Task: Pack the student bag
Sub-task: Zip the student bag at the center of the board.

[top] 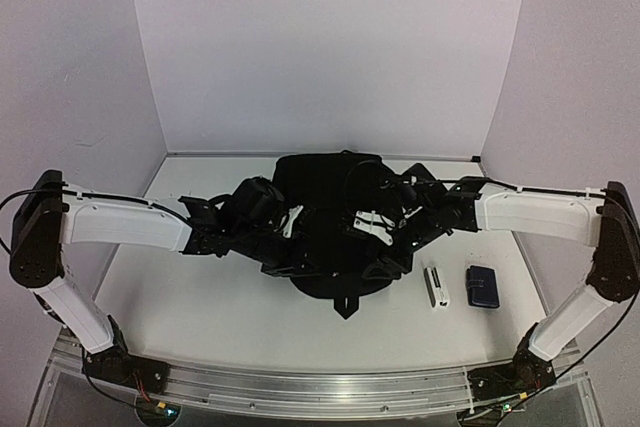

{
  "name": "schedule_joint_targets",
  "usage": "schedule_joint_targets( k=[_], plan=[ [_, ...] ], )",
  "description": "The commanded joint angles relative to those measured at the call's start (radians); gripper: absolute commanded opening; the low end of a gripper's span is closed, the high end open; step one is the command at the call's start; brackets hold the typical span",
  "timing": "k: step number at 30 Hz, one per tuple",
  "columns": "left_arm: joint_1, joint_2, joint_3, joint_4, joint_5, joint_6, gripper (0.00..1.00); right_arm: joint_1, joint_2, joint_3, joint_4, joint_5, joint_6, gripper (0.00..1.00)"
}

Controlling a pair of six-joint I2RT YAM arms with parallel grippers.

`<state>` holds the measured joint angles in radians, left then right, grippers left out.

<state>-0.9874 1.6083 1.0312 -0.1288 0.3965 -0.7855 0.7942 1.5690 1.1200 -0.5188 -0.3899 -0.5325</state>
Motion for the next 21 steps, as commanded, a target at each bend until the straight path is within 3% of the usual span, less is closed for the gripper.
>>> schedule_joint_targets(
  k=[1, 5, 7, 12, 19, 21],
  plan=[
    [0.004, -0.015, 0.051, 0.025, 0.001, 0.013, 0.0, 0.037, 0.062, 0.048, 0.035, -0.002, 0.003, 0.59],
    [0.006, -0.035, 0.042, 0.023, -0.02, 0.011, 0.0, 0.049, 0.11, 0.046, 0.048, -0.022, 0.001, 0.57],
    [0.006, -0.033, 0.036, 0.026, -0.021, 0.007, 0.0, 0.052, 0.13, 0.042, 0.057, -0.017, -0.001, 0.51],
    [0.011, -0.053, -0.003, 0.021, -0.052, -0.029, 0.02, 0.052, 0.116, 0.024, 0.057, -0.007, 0.003, 0.01],
    [0.049, -0.248, -0.137, -0.026, -0.232, -0.126, 0.46, 0.052, 0.067, -0.001, 0.057, 0.011, 0.026, 0.0],
    [0.059, -0.304, -0.168, -0.053, -0.288, -0.156, 0.55, 0.052, 0.066, -0.003, 0.057, 0.016, 0.03, 0.0]
  ],
)
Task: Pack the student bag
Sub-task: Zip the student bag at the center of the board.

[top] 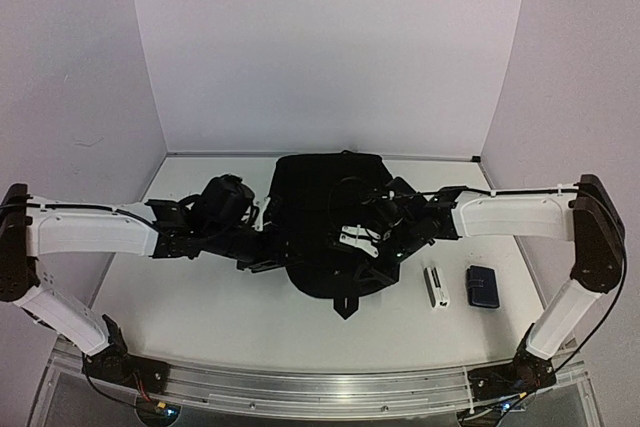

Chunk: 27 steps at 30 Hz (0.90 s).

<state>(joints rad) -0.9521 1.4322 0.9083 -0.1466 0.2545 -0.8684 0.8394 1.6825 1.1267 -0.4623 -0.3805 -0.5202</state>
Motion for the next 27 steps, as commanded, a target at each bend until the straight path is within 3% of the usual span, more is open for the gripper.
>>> schedule_joint_targets(
  k=[1, 6, 12, 17, 22, 25, 27],
  plan=[
    [0.031, -0.143, -0.054, -0.049, -0.165, -0.087, 0.58, 0.007, -0.047, -0.009, 0.001, 0.008, 0.019, 0.0],
    [0.067, -0.116, -0.066, -0.049, -0.151, -0.119, 0.63, 0.008, -0.048, -0.002, 0.004, 0.016, 0.03, 0.0],
    [0.076, -0.003, -0.008, 0.013, -0.098, -0.108, 0.57, 0.01, -0.065, -0.014, 0.024, 0.056, 0.038, 0.0],
    [0.076, 0.09, 0.086, 0.039, -0.055, -0.059, 0.44, 0.016, -0.087, -0.03, 0.043, 0.073, 0.048, 0.0],
    [0.076, 0.186, 0.182, 0.044, -0.001, -0.024, 0.23, 0.028, -0.095, -0.038, 0.053, 0.092, 0.043, 0.0],
    [0.076, 0.219, 0.217, 0.041, 0.024, -0.018, 0.26, 0.031, -0.095, -0.038, 0.053, 0.094, 0.042, 0.0],
    [0.076, 0.227, 0.221, 0.042, 0.026, -0.02, 0.34, 0.033, -0.098, -0.038, 0.053, 0.095, 0.043, 0.0]
  ],
)
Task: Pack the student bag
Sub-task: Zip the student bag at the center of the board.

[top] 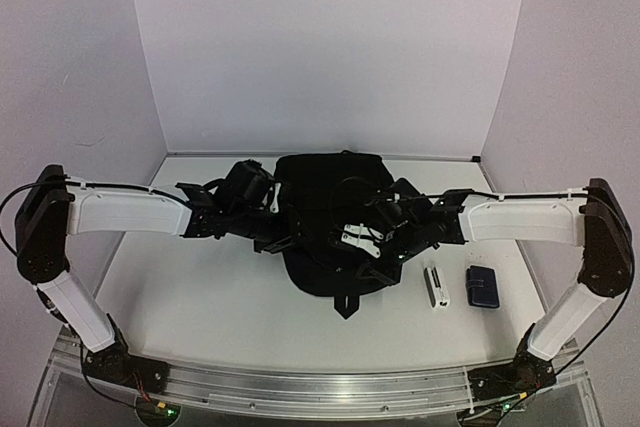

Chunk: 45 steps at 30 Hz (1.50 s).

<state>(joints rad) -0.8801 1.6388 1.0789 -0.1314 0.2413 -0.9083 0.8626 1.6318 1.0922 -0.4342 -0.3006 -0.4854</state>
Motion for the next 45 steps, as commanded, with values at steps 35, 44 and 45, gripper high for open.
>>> schedule_joint_targets(
  k=[35, 44, 45],
  plan=[
    [0.068, 0.211, -0.002, 0.104, 0.052, 0.057, 0.03, 0.035, -0.121, -0.08, 0.025, 0.065, -0.046, 0.0],
    [0.062, -0.046, -0.051, -0.101, 0.006, 0.122, 0.49, 0.042, -0.135, -0.162, 0.209, 0.185, -0.096, 0.0],
    [0.062, -0.064, -0.044, -0.113, 0.0, 0.131, 0.51, 0.05, -0.145, -0.194, 0.276, 0.207, -0.112, 0.0]
  ],
)
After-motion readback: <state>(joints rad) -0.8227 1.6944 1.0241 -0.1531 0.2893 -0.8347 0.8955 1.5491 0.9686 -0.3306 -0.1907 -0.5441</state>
